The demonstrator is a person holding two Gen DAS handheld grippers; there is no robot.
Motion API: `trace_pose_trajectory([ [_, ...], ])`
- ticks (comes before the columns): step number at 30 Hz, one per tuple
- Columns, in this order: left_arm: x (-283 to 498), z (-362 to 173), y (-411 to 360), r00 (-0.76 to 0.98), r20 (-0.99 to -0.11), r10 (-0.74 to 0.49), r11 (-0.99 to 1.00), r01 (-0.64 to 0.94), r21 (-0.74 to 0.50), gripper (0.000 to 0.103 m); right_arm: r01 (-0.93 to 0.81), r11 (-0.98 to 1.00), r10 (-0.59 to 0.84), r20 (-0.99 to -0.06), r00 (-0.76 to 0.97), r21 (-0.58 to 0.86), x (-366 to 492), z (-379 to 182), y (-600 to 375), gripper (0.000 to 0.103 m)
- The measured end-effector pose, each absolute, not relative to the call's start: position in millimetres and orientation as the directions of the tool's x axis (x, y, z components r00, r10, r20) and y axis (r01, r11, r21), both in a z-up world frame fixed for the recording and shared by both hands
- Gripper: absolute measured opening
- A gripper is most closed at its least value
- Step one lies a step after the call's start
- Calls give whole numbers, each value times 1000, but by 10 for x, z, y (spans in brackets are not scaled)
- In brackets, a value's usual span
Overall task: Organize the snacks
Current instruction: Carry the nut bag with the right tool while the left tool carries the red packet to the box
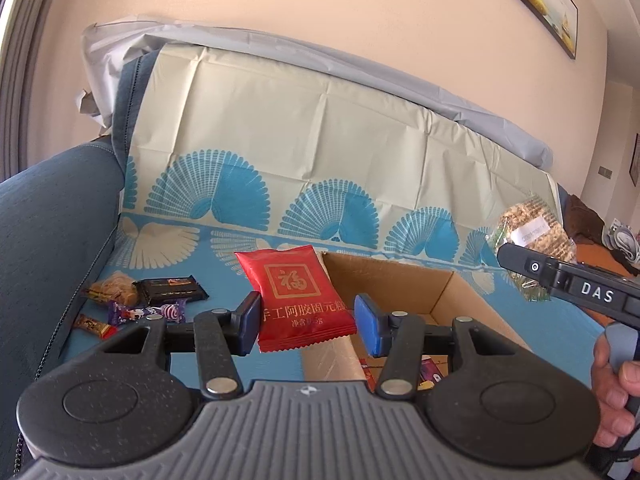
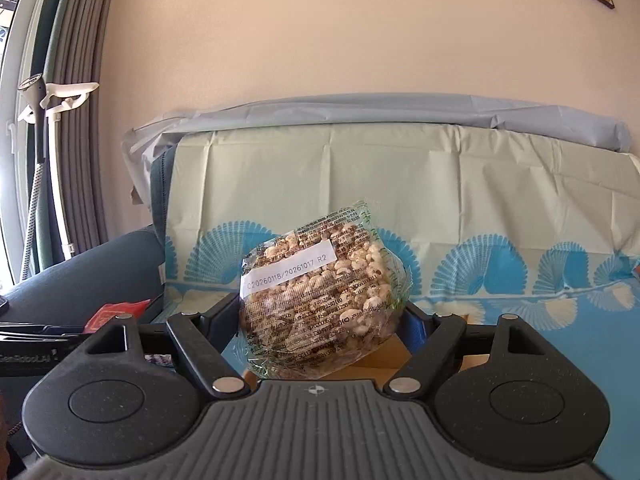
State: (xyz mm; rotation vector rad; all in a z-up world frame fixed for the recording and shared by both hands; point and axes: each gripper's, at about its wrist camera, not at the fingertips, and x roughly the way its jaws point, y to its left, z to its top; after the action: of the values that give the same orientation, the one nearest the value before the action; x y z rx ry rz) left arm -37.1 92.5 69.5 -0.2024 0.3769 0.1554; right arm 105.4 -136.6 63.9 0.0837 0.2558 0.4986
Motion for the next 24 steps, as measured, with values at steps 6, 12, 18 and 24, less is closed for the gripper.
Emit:
trace_pose_trajectory([
  [6, -259, 658, 861, 915, -393, 95, 971, -173, -167, 55, -392, 896, 437, -254, 863, 210, 1155, 517, -1614, 81],
  [12, -47, 581, 759, 909, -413, 60, 972, -147, -181, 55, -376, 907, 417, -270, 868, 190, 1163, 459, -1674, 81],
  [18, 218, 504, 577, 912, -408, 36, 985, -101, -139, 55, -358, 917, 395, -278, 876, 176, 1181, 441, -1715, 81],
  [24, 445, 485, 435, 925, -380, 0, 990, -53, -128, 55, -350, 924, 381, -288, 879, 154, 1195, 423, -1698, 81],
])
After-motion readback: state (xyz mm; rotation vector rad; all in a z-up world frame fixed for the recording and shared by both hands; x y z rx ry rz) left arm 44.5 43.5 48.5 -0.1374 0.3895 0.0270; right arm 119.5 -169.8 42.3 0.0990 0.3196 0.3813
